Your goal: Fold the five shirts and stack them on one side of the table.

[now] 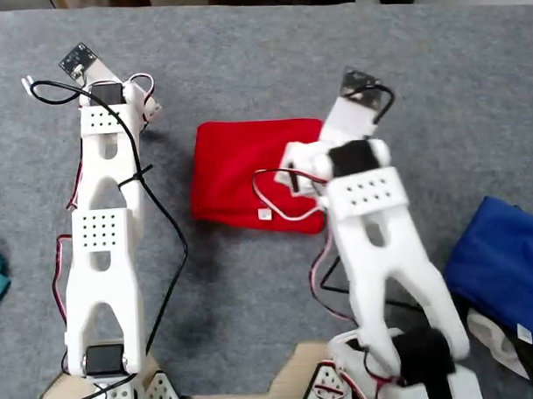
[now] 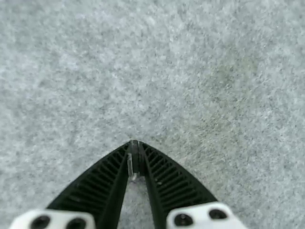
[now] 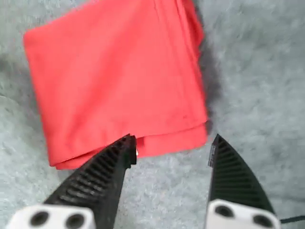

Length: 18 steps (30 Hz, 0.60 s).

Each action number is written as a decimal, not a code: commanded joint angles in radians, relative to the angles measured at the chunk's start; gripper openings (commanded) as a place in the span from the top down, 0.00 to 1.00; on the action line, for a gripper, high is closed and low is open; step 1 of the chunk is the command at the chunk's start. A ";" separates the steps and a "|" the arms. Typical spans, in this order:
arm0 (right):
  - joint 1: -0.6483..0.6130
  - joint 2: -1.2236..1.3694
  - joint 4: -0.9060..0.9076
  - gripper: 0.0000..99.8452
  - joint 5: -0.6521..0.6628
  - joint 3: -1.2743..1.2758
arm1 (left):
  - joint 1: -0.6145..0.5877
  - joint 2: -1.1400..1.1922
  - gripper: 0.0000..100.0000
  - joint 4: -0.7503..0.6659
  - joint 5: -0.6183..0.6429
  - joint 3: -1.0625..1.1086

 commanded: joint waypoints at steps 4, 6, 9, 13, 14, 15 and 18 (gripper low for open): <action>-0.042 0.105 -0.020 0.74 -0.072 -0.004 | 0.000 -0.015 0.98 -0.008 -0.009 -0.049; -0.041 0.125 -0.032 0.74 -0.092 -0.004 | 0.000 -0.016 0.98 -0.008 -0.009 -0.049; -0.039 0.162 -0.118 0.74 -0.140 0.010 | 0.000 -0.016 0.98 -0.008 -0.009 -0.051; -0.036 0.232 -0.196 0.74 -0.152 0.048 | 0.000 -0.015 0.98 -0.020 -0.025 -0.051; -0.031 0.249 -0.218 0.74 -0.147 0.054 | 0.000 -0.015 0.98 -0.021 -0.034 -0.051; -0.030 0.265 -0.239 0.74 -0.143 0.056 | 0.003 -0.015 0.98 -0.021 -0.037 -0.051; -0.012 0.320 -0.308 0.74 -0.141 0.056 | 0.005 -0.015 0.98 -0.021 -0.037 -0.051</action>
